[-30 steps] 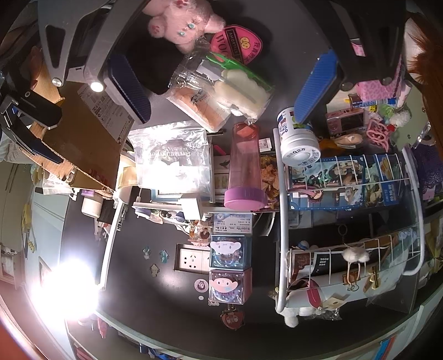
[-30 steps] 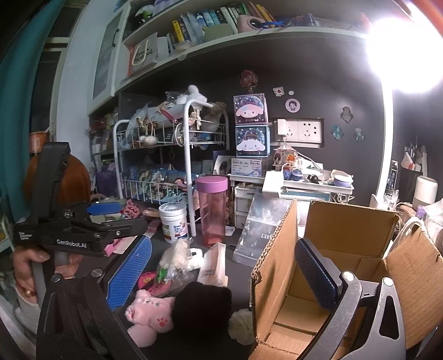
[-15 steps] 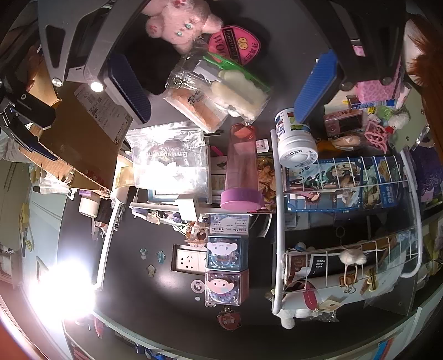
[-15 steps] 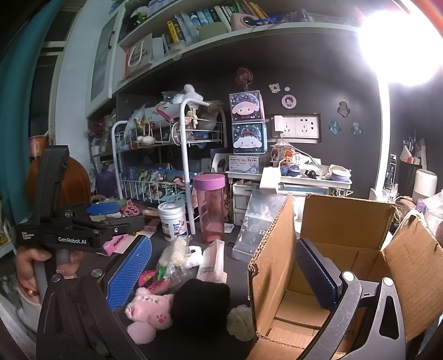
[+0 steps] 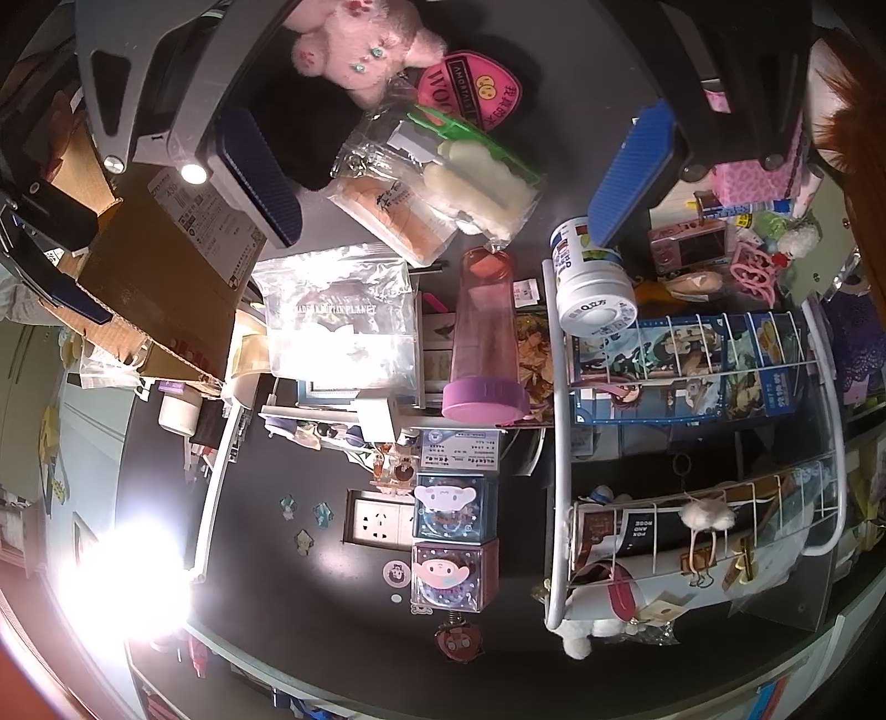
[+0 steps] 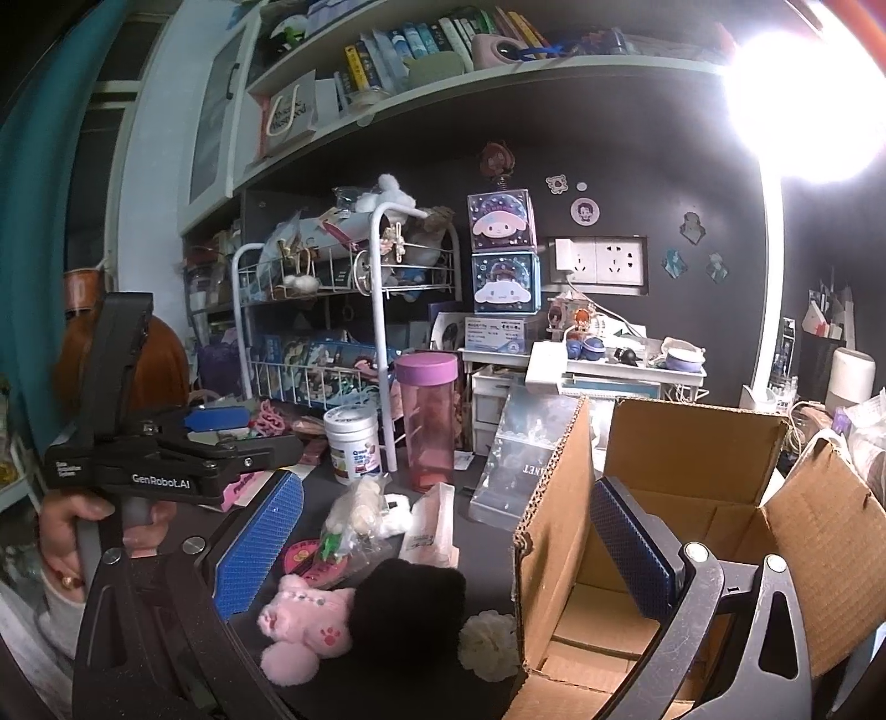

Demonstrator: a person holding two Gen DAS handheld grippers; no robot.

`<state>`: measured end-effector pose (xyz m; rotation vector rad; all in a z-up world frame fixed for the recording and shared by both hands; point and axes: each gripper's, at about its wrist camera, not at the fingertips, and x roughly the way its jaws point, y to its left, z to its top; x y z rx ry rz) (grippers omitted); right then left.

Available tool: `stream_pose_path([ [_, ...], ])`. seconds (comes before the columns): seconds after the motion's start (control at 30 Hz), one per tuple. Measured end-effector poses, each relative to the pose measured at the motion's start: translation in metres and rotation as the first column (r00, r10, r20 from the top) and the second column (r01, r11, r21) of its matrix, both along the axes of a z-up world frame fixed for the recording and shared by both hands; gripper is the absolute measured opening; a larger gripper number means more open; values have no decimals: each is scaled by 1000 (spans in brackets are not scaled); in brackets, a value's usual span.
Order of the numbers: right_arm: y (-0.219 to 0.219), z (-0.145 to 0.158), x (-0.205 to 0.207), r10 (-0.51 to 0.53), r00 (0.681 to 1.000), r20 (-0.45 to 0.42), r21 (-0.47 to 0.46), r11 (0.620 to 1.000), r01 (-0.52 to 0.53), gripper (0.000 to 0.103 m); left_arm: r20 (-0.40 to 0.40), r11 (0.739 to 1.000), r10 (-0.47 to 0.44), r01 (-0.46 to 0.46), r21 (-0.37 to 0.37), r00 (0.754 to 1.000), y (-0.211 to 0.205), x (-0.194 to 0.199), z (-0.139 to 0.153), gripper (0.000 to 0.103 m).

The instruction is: Organize soft objects

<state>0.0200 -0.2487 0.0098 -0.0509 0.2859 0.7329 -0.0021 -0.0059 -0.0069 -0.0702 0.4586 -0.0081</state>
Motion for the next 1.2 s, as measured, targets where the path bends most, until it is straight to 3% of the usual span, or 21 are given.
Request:
stream_pose_path([
  [0.47, 19, 12, -18, -1, 997, 75, -20, 1000, 2, 103, 11, 998, 1, 0, -55, 1000, 22, -3, -3, 103],
  [0.63, 40, 19, -24, -16, 994, 107, -36, 999, 20, 103, 17, 995, 54, -52, -81, 998, 46, -7, -8, 103],
  [0.83, 77, 23, -27, 11, 988, 153, -125, 992, 8, 103, 16, 987, 112, -109, -117, 994, 82, -11, -22, 103],
  [1.03, 118, 7, -14, 95, 994, 52, -218, 973, -81, 102, 12, 980, 120, -117, -163, 993, 109, -9, -37, 103],
  [1.13, 132, -10, -4, 50, 999, 3, -276, 960, -47, 83, 19, 977, 123, -117, -181, 992, 119, -6, -43, 103],
  [1.2, 136, -22, 4, 20, 999, -36, -309, 951, -30, 80, 15, 977, 124, -119, -178, 992, 123, -4, -46, 103],
])
